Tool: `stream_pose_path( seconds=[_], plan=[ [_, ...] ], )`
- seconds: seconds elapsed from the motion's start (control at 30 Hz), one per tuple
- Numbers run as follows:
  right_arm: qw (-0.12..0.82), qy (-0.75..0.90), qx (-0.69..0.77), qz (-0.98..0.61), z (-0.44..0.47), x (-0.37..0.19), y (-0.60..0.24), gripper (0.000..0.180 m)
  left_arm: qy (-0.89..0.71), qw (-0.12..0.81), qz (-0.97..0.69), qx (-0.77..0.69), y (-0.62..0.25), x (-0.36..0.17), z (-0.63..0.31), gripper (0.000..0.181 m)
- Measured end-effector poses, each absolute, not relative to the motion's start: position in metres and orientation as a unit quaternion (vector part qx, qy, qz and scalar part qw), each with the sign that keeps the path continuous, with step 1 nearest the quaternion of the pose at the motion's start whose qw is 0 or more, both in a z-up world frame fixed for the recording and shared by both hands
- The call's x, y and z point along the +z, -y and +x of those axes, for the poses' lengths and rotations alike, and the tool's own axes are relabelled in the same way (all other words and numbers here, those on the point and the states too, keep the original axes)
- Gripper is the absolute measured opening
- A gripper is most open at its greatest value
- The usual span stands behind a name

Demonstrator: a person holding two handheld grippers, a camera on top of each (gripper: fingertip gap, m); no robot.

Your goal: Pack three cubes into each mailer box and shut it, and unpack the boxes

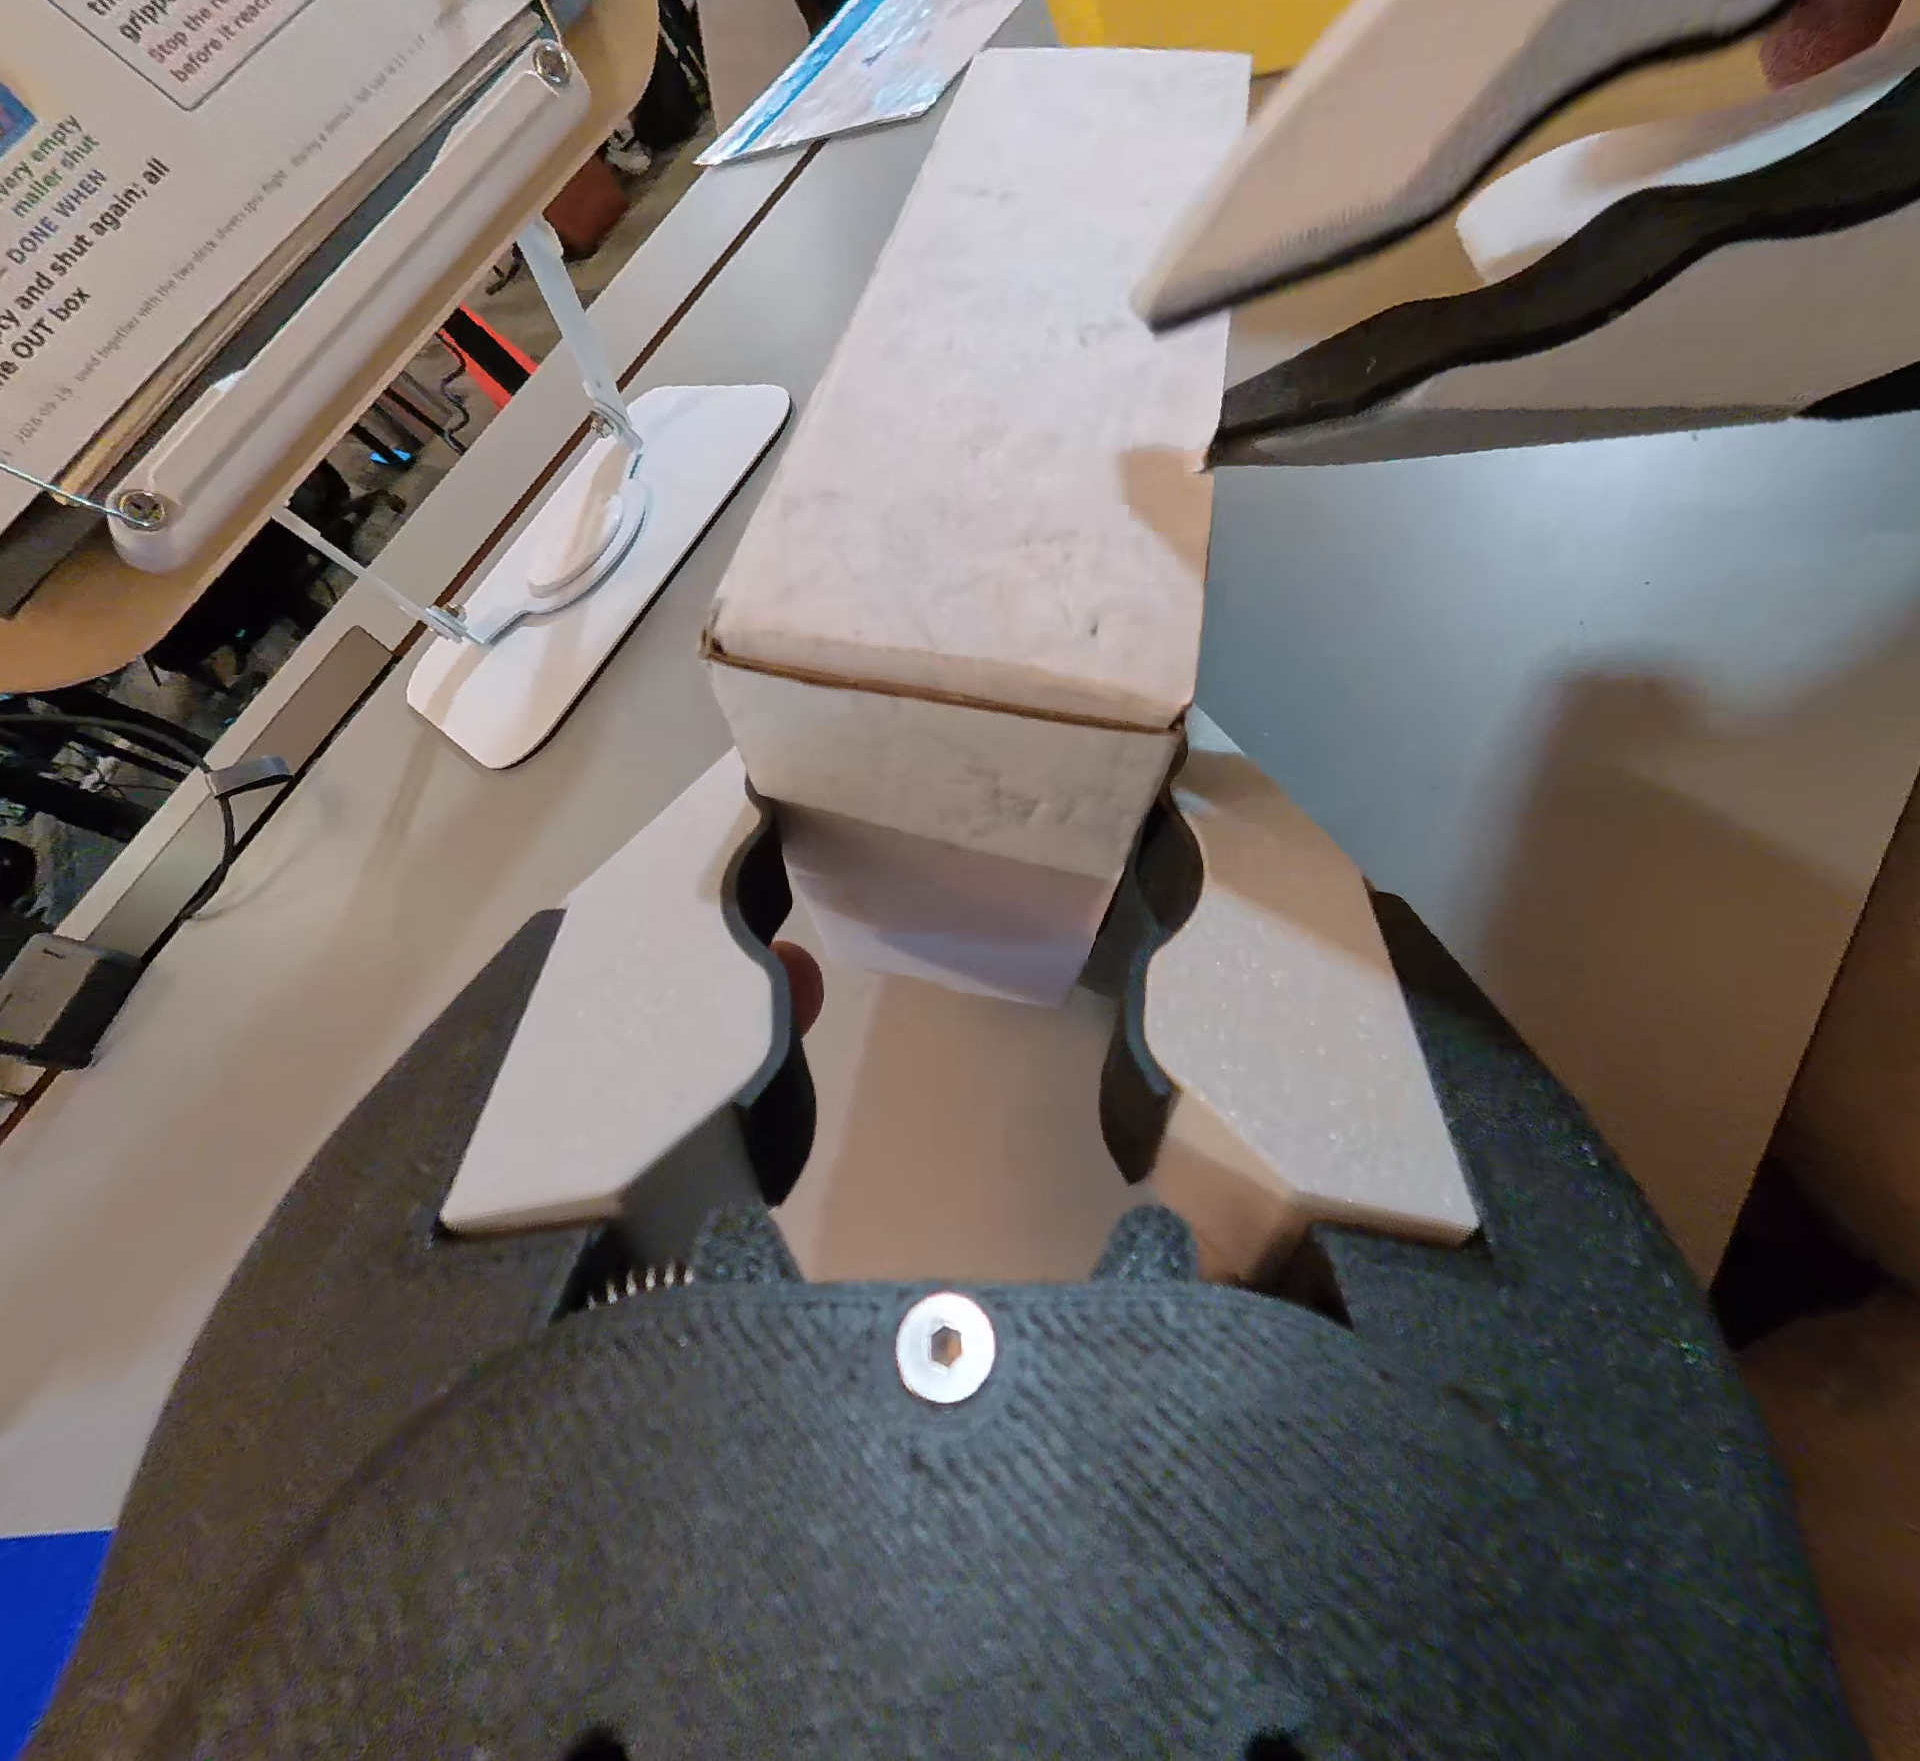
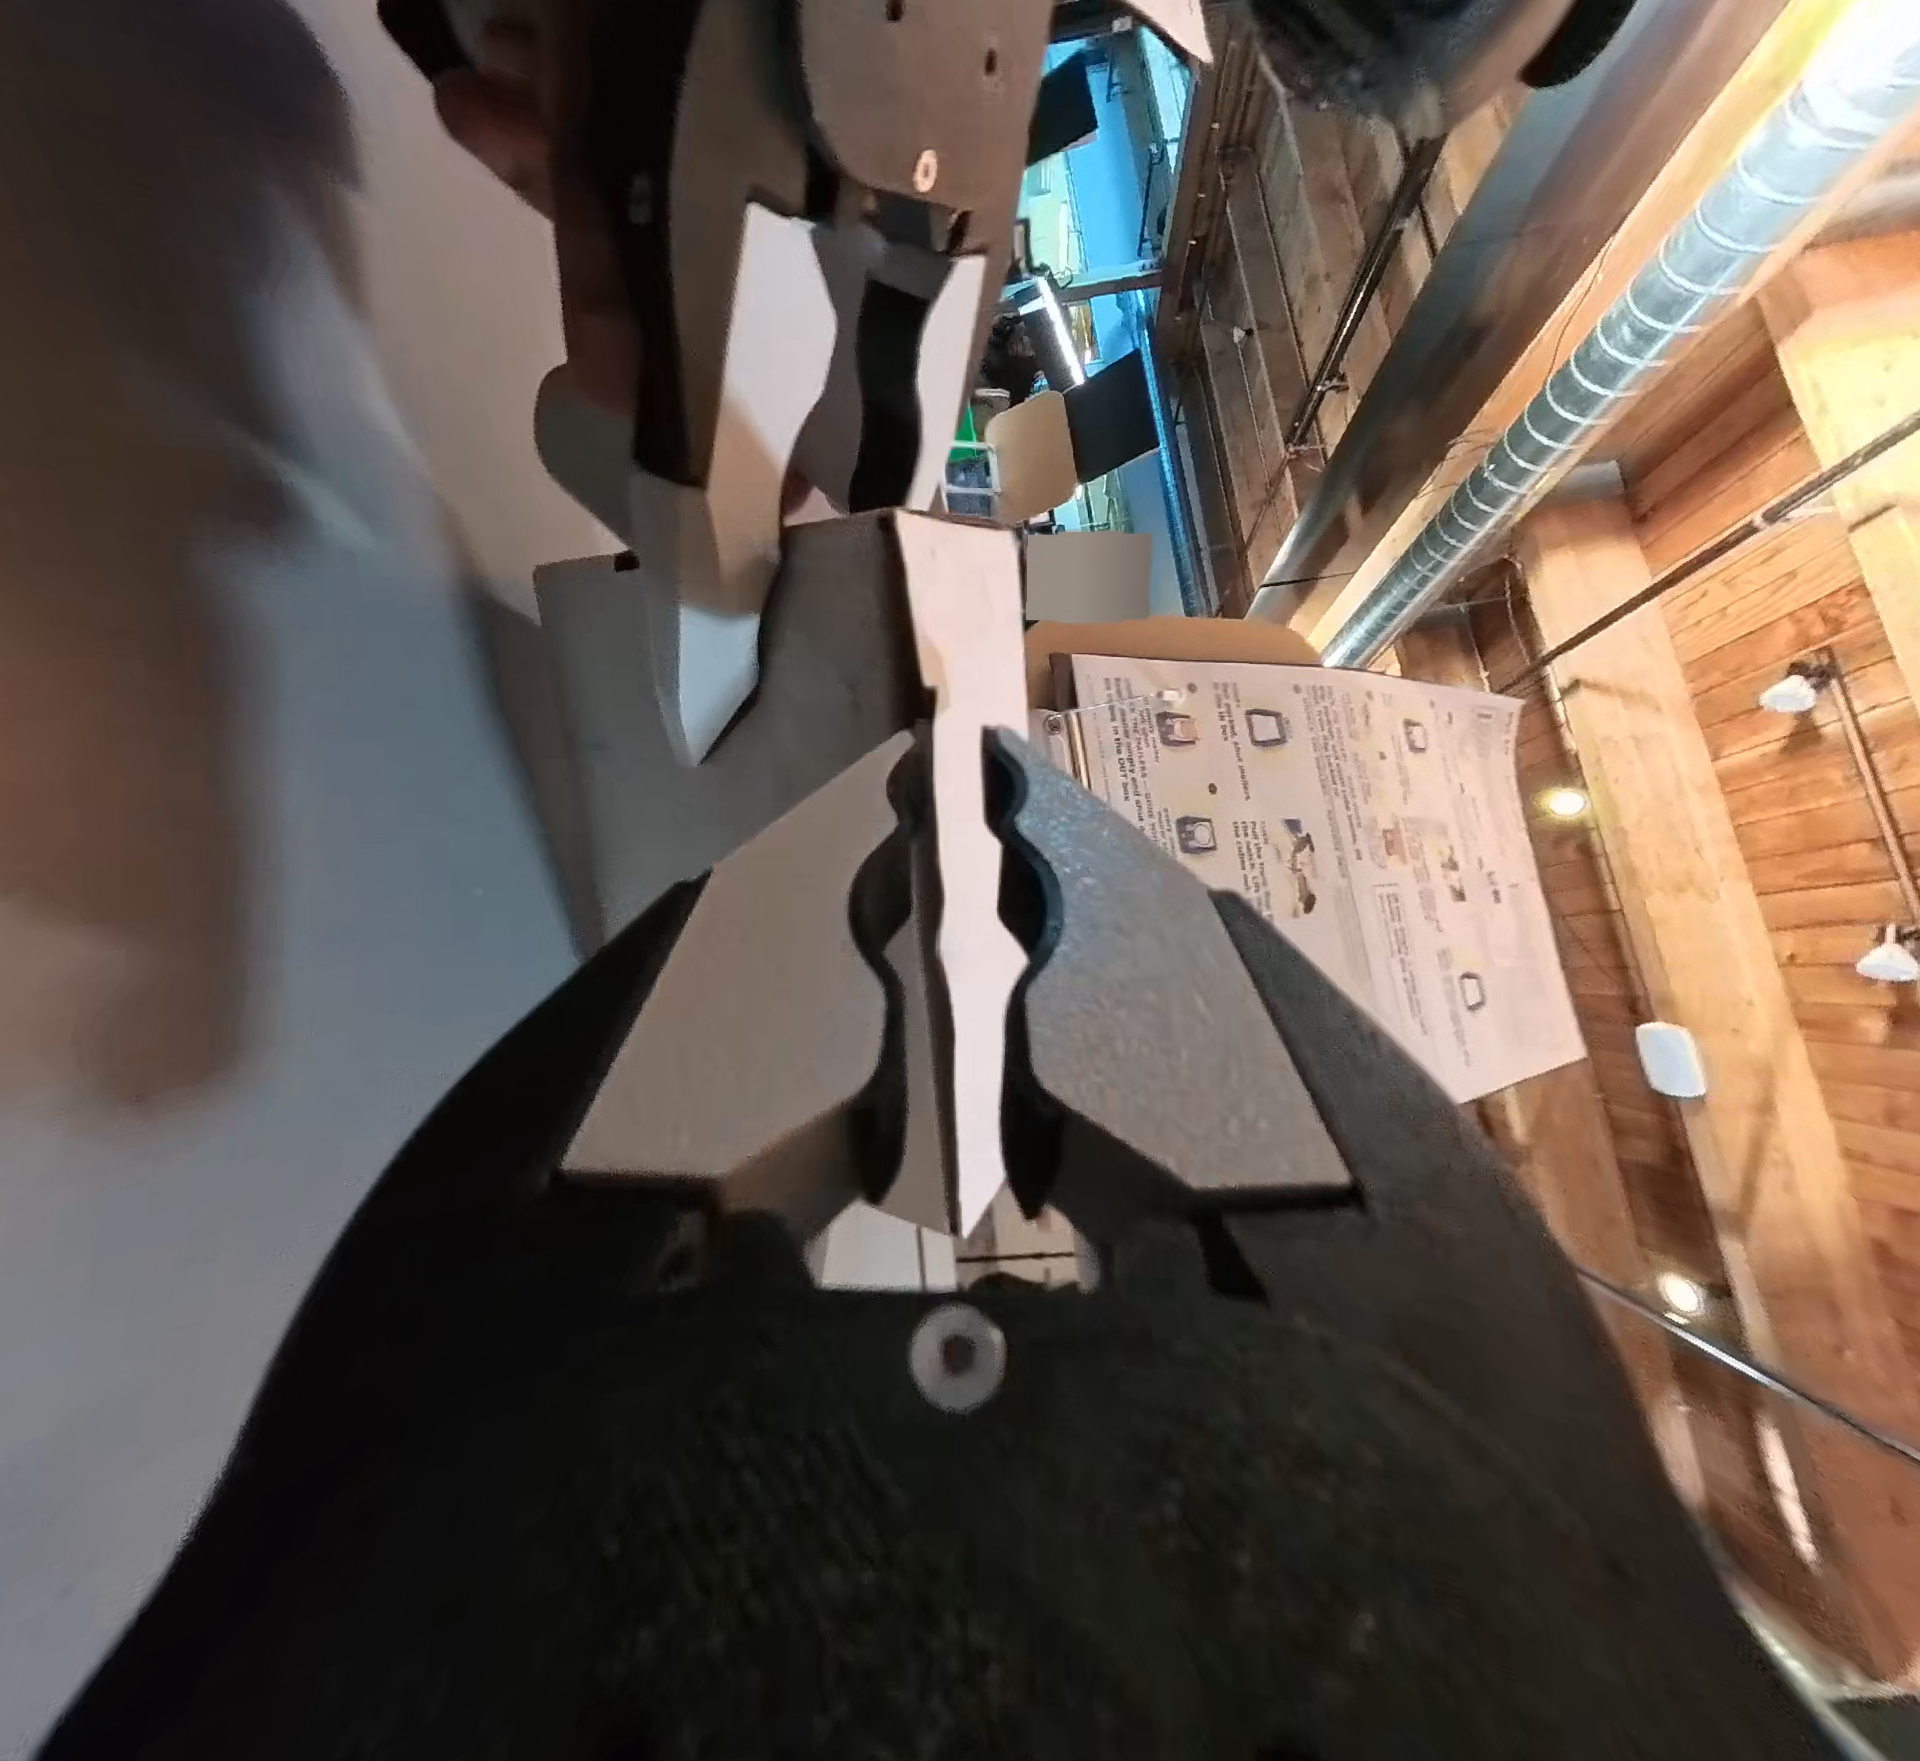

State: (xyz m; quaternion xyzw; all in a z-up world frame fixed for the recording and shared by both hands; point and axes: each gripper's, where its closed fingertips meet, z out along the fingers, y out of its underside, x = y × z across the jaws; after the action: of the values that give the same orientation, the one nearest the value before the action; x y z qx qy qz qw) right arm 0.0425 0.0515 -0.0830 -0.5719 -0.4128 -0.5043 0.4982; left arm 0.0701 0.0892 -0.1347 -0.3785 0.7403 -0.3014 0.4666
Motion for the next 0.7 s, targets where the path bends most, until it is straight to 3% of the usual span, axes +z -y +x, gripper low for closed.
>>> stream_pose_path(
  seconds=[0.07,0.2,0.33,0.4,0.5,0.63,0.7],
  plan=[
    [0.495,0.415,-0.514,-0.564,0.043,-0.082,-0.051,0.008,-0.741,0.467,-0.378,-0.301,-0.089,-0.135,0.07,0.067],
    [0.506,0.392,-0.523,-0.562,0.046,-0.072,-0.05,0.026,-0.74,0.464,-0.382,-0.302,-0.088,-0.134,0.07,0.066],
    [0.513,0.383,-0.521,-0.565,0.047,-0.069,-0.05,0.022,-0.741,0.463,-0.381,-0.302,-0.087,-0.135,0.071,0.066],
    [0.543,0.362,-0.532,-0.54,0.044,-0.052,-0.046,0.002,-0.747,0.467,-0.371,-0.292,-0.086,-0.137,0.07,0.067],
    [0.578,0.327,-0.51,-0.547,0.046,-0.036,-0.042,0.004,-0.761,0.501,-0.326,-0.254,-0.079,-0.141,0.069,0.067],
    [0.574,0.324,-0.508,-0.555,0.051,-0.041,-0.041,0.003,-0.757,0.477,-0.35,-0.277,-0.083,-0.142,0.07,0.067],
    [0.567,0.323,-0.502,-0.567,0.056,-0.046,-0.043,0.011,-0.755,0.473,-0.354,-0.285,-0.086,-0.144,0.069,0.067]
  ],
)
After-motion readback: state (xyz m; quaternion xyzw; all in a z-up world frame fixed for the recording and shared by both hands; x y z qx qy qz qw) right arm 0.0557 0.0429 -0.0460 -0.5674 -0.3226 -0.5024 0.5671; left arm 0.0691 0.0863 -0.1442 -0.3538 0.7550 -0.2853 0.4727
